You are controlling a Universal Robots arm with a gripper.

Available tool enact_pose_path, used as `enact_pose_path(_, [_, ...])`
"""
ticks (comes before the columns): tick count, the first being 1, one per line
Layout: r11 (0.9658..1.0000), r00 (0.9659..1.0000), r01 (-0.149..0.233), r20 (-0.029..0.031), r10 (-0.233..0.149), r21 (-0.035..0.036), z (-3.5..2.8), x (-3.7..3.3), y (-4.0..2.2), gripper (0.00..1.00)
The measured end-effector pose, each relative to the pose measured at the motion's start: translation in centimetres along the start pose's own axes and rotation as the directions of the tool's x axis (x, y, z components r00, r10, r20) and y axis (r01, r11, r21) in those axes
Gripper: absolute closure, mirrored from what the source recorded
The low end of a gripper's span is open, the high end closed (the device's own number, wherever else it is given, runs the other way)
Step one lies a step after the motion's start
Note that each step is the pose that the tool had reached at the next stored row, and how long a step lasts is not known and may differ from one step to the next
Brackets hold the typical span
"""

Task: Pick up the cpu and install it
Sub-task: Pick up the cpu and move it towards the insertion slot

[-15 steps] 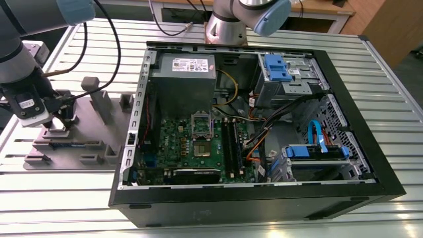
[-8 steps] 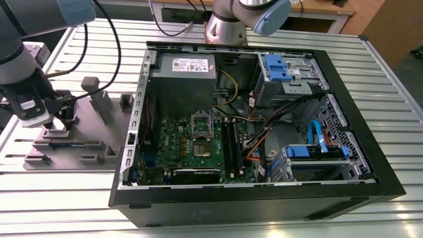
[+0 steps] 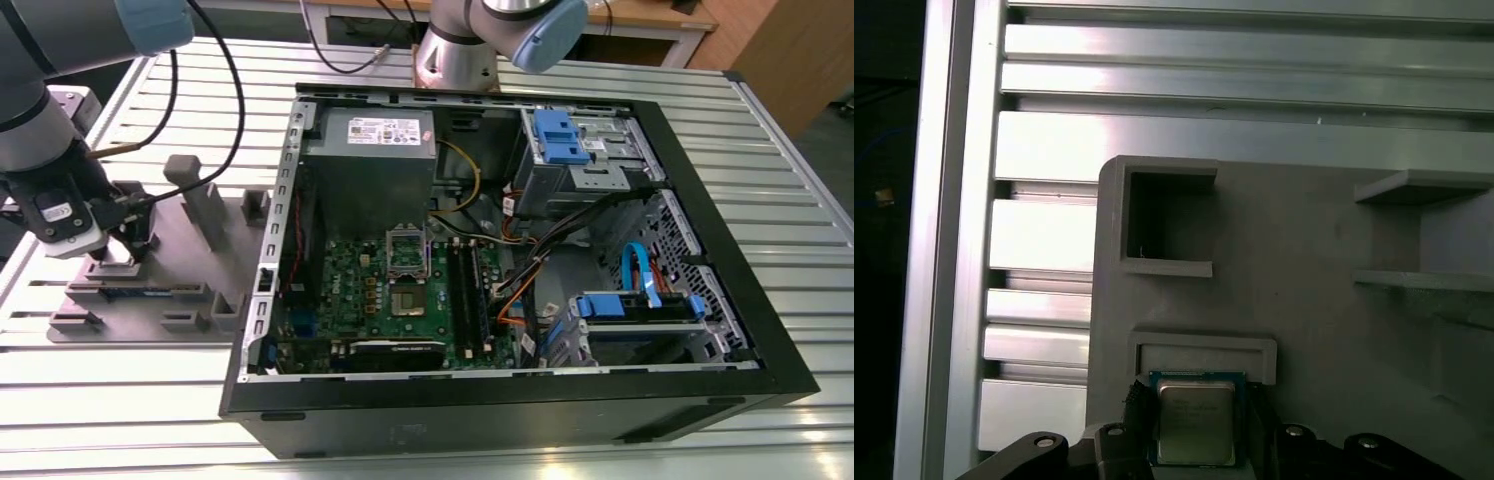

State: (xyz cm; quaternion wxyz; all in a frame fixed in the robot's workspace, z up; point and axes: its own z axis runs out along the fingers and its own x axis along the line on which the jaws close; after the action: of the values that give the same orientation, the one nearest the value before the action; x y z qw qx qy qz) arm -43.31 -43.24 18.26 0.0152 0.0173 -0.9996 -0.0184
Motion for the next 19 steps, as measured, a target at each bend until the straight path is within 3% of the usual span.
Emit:
enact_pose_path(10, [1.0000, 1.0000, 0.000, 0.0000, 0.000, 0.0000, 0.01, 0.00, 0.00, 0.53])
enact_pose_path(12, [1.0000, 1.0000, 0.000, 0.0001, 0.000, -0.0001, 0.02, 0.00, 0.00, 0.46])
enact_pose_path(14, [1.0000, 1.0000, 0.000, 0.0001, 0.000, -0.0001, 0.02, 0.00, 0.00, 0.46])
enact_pose_path(15, [1.0000, 1.0000, 0.000, 0.0001, 0.000, -0.0001, 0.02, 0.00, 0.00, 0.40])
enact_pose_path(19, [1.0000, 1.0000, 0.000, 0.0001, 0.000, -0.0001, 0.02, 0.00, 0.00, 0.40])
